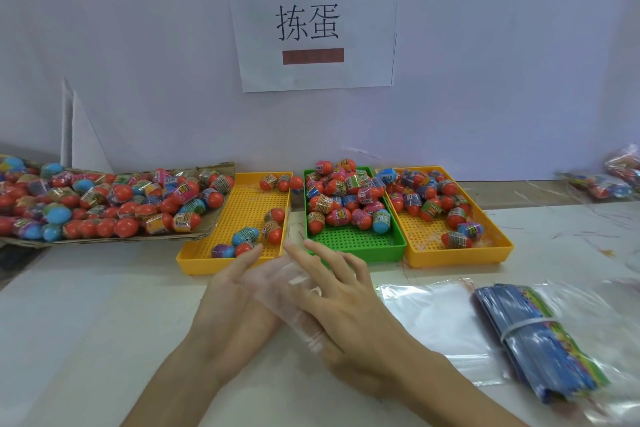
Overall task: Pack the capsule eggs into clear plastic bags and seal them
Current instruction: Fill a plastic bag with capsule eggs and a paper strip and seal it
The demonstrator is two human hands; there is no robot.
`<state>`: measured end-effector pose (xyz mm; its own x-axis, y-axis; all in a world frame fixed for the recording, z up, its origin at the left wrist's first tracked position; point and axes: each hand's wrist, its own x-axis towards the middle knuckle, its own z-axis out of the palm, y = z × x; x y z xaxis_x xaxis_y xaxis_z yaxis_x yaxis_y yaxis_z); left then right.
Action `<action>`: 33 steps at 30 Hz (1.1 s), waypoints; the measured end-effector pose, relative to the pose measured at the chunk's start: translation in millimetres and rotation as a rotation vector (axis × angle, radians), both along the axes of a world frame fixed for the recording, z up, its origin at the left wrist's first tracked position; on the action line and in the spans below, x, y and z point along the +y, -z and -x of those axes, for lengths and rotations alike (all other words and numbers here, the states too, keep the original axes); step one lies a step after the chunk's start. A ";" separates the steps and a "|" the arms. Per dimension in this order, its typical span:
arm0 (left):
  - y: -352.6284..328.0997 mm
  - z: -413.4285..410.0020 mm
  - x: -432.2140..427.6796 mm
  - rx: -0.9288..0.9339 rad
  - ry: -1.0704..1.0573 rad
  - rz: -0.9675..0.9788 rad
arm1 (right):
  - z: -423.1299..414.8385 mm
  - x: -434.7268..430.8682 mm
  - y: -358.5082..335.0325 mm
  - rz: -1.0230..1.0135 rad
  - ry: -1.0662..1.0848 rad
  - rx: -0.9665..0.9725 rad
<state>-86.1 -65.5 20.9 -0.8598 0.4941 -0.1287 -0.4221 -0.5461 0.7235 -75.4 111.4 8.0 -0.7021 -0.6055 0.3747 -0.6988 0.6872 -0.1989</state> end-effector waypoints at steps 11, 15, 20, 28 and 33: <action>-8.5 1.6 -11.3 0.000 -0.246 -0.114 | -4.8 5.0 -12.9 0.167 -0.063 -0.007; -11.3 -0.9 -8.9 0.022 -0.285 0.027 | -3.4 5.6 -9.9 0.095 -0.036 0.003; -12.2 -5.1 -4.1 0.024 -0.262 0.026 | -3.2 4.1 -9.7 0.091 -0.024 -0.007; -14.6 -10.2 0.6 0.003 -0.326 -0.011 | -7.3 0.4 -8.0 0.123 -0.096 -0.062; -18.2 -8.1 -4.9 -0.059 -0.378 -0.095 | -7.5 3.0 -11.6 0.107 -0.123 -0.056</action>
<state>-78.1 -70.4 39.0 -0.9760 0.1557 -0.1523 -0.2175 -0.7343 0.6431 -67.9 114.4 19.6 -0.6469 -0.6466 0.4043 -0.7619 0.5702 -0.3072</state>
